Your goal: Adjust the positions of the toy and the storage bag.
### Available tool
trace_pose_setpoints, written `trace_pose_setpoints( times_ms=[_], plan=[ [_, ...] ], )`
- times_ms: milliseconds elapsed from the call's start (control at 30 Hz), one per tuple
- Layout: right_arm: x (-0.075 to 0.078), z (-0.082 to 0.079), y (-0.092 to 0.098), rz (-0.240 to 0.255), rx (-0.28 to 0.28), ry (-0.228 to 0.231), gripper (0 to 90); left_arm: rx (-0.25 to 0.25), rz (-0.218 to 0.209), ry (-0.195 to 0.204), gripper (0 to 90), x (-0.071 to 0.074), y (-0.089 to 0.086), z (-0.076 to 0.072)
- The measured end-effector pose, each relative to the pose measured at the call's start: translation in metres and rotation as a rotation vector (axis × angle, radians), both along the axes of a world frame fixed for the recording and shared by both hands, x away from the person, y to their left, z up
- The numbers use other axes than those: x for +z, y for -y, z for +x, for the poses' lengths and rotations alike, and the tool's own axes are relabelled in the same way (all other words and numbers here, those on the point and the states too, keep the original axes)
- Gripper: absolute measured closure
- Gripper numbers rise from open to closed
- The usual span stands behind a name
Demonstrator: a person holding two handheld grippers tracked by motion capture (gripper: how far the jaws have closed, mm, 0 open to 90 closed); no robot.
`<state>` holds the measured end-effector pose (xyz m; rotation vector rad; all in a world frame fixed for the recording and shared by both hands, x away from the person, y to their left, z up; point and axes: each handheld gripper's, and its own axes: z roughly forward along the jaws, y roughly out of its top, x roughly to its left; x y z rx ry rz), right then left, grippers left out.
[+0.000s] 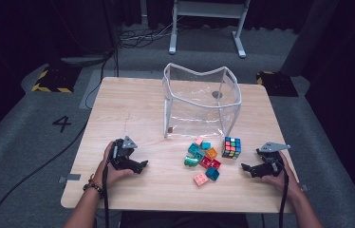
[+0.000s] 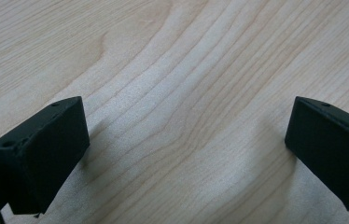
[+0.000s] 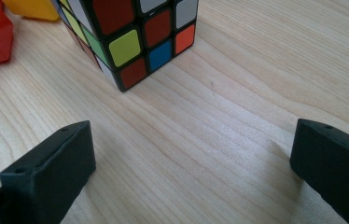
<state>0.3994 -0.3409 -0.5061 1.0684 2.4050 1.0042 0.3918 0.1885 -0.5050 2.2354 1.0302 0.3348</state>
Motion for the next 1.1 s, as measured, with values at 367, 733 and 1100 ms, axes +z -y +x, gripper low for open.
trace_pose_setpoints(
  times_ms=[367, 733, 1100],
  plan=[
    [0.006, -0.001, 0.008, 0.047, -0.035, 0.030, 16.5, -0.047, 0.003, 0.006, 0.4, 0.000, 0.006, 0.005],
    [0.063, 0.022, -0.012, 0.071, 0.007, 0.157, 30.1, -0.102, -0.016, 0.045, 17.6, 0.003, 0.008, 0.009],
    [0.084, 0.055, -0.039, 0.098, 0.001, 0.224, 43.7, -0.084, -0.050, 0.074, 25.5, 0.019, 0.029, 0.041]
  ],
)
